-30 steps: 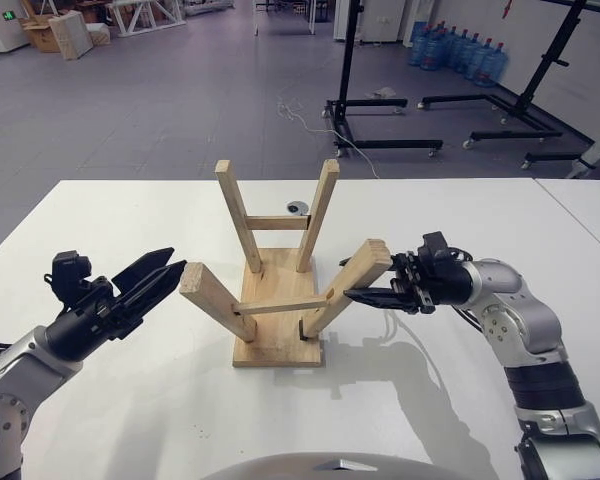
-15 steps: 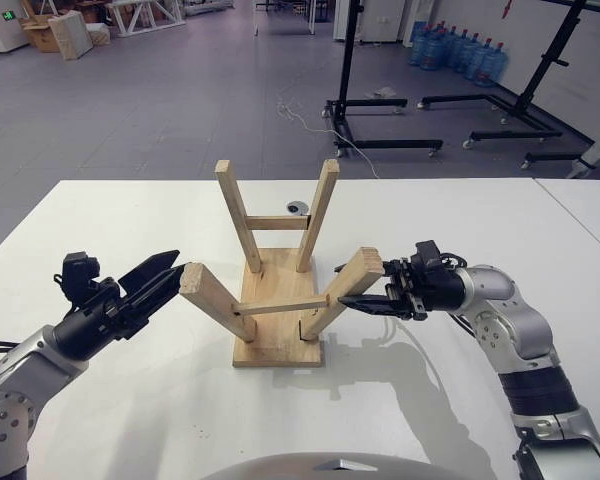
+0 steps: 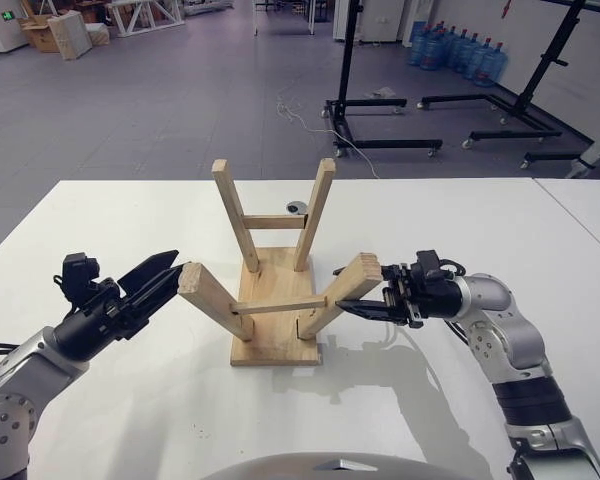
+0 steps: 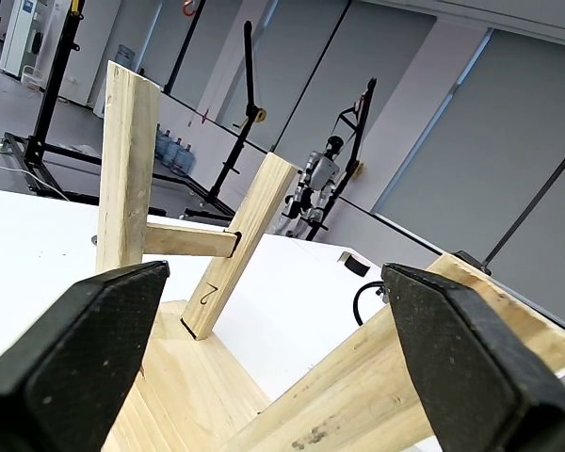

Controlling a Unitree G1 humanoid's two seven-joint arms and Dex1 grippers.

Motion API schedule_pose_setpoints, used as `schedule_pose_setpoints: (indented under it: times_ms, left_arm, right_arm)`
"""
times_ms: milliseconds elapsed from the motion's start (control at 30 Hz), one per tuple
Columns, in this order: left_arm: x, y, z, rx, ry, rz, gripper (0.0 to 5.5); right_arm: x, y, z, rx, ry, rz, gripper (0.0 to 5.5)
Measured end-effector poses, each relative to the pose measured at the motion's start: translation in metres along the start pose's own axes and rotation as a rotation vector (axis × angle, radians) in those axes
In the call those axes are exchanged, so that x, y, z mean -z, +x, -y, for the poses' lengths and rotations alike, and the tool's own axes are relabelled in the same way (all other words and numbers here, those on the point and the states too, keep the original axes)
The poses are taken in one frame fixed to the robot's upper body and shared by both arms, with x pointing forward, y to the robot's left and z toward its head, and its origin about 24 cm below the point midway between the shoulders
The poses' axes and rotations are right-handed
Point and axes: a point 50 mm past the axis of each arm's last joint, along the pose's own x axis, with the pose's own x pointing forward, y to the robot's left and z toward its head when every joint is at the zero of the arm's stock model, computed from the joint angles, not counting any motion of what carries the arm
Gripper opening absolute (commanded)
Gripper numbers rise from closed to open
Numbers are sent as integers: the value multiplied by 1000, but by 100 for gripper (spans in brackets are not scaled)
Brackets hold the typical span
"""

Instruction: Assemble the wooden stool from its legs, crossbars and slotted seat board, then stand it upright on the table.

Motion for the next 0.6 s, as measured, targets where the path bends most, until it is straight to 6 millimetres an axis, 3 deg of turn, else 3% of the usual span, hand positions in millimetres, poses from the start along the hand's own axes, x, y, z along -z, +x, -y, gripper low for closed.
schedule_pose_setpoints:
  times_ms: [600]
  left_arm:
    - [1, 10, -3, -17, 33, -22, 415]
  right_arm:
    - [-4, 5, 9, 15, 51, -51, 204]
